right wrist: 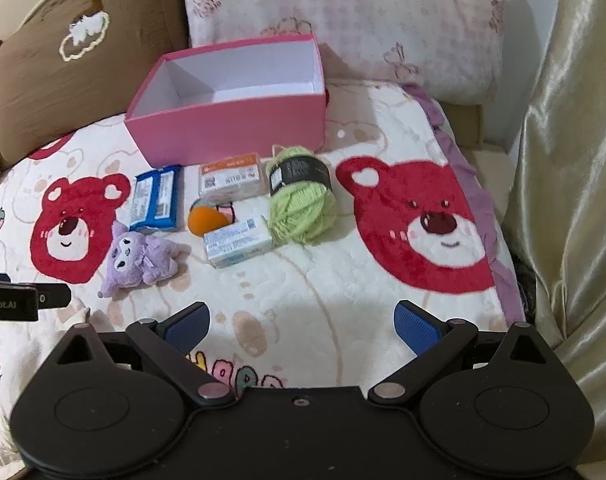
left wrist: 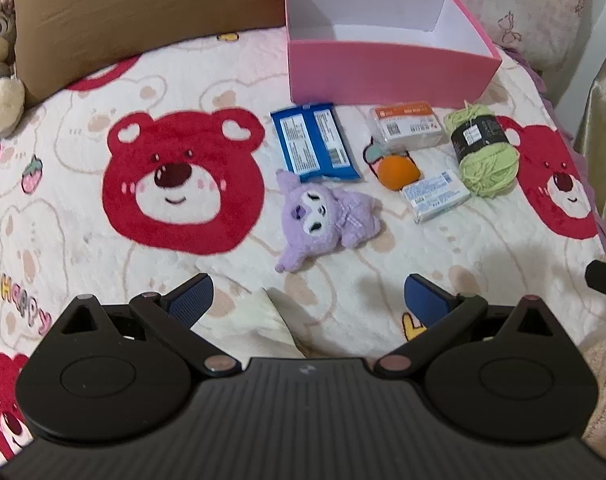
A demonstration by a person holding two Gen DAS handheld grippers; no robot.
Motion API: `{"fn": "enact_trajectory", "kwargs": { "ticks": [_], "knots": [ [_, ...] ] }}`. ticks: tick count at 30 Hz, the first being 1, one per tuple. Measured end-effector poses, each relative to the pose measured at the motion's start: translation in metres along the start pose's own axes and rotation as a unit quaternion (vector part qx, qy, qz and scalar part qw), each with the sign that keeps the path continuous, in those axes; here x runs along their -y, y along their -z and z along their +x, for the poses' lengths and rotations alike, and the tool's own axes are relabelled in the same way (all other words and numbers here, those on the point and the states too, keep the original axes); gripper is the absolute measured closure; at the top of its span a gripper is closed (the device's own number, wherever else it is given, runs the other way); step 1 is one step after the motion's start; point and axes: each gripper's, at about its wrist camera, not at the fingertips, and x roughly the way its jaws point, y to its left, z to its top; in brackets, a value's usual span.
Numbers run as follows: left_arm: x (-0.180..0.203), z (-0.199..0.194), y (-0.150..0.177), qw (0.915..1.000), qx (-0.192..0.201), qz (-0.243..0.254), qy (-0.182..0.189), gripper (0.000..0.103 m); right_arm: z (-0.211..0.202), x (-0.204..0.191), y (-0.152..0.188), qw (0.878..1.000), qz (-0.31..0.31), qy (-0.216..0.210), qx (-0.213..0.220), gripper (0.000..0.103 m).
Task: Organize objects
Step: 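Reach the left tool to the purple plush doll and close on it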
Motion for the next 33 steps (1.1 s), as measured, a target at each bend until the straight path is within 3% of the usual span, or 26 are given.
{"fn": "enact_trajectory", "kwargs": {
  "ticks": [8, 14, 17, 20, 24, 33],
  "knots": [
    [-0.010, -0.019, -0.013, 0.9979, 0.032, 0.055, -0.011, 0.000, -0.031, -0.016, -0.014, 0.994, -0.054, -0.051, 0.075, 0.003],
    [-0.025, -0.015, -0.012, 0.9966, 0.050, 0.066, 0.000, 0.000, -0.019, -0.046, -0.009, 0.978, -0.129, -0.071, 0.146, 0.003],
    [-0.028, -0.003, -0.010, 0.9950, 0.050, 0.085, 0.015, 0.000, 0.006, -0.065, -0.005, 0.975, -0.164, -0.081, 0.127, 0.003],
    [-0.030, 0.011, -0.008, 0.9936, 0.062, 0.093, 0.016, 0.000, 0.031, -0.082, -0.002, 0.970, -0.186, -0.118, 0.101, 0.003],
    [-0.031, 0.031, -0.008, 0.9912, 0.072, 0.107, 0.031, 0.000, 0.058, -0.094, 0.003, 0.957, -0.183, -0.212, 0.079, 0.003],
    [-0.041, 0.093, -0.014, 0.9932, 0.061, 0.083, 0.054, 0.002, 0.129, -0.119, 0.014, 0.949, -0.224, -0.218, 0.047, 0.003]
  ]
}}
